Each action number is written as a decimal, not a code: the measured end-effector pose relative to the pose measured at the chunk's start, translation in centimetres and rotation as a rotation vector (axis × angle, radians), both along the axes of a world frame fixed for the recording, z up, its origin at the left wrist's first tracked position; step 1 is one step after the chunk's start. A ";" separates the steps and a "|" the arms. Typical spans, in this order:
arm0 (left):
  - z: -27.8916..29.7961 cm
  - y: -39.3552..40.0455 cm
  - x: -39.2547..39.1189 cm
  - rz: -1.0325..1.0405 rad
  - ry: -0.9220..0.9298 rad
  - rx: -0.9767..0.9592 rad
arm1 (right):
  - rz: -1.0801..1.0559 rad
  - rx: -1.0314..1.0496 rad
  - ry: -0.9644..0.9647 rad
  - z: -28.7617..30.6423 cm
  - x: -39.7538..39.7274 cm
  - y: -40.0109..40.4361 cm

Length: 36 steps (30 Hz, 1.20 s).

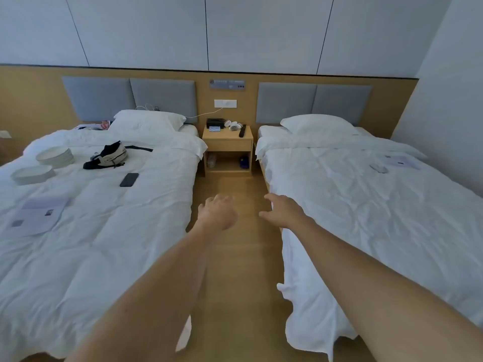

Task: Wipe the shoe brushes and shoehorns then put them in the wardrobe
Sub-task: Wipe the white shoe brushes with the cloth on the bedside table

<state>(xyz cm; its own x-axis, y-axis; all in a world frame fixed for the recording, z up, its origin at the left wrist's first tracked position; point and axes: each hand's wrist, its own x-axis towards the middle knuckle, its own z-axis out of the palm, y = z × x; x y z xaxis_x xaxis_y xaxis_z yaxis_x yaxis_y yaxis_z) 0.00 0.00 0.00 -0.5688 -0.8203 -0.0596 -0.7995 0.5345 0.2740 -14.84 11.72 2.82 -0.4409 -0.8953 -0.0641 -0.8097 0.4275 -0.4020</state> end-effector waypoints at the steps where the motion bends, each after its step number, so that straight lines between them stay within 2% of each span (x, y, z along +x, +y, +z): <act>1: 0.2 -1.3 0.1 -0.006 -0.011 0.004 | 0.000 0.009 -0.012 0.0 0.0 -1.4; 8: -0.6 -11.5 -1.2 -0.050 -0.057 0.011 | -0.044 0.051 -0.054 -1.0 -0.8 -10.8; 19: -2.7 -22.5 -6.2 -0.061 -0.078 0.053 | -0.049 0.109 -0.053 -3.1 -6.0 -21.7; 30: -2.5 -35.2 -16.6 -0.009 -0.124 0.036 | 0.038 0.176 -0.060 -4.6 -17.9 -35.9; 36: -2.4 -41.7 -23.2 0.008 -0.125 0.034 | 0.086 0.212 0.041 -4.7 -25.2 -43.1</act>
<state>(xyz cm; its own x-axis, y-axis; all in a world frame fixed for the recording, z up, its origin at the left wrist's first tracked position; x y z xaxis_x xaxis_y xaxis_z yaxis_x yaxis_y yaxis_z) -23.18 -41.65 -2.36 -0.5484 -0.8212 -0.1576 -0.8330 0.5198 0.1896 -40.08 -31.39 -1.91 -0.3697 -0.8980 -0.2384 -0.8607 0.4276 -0.2761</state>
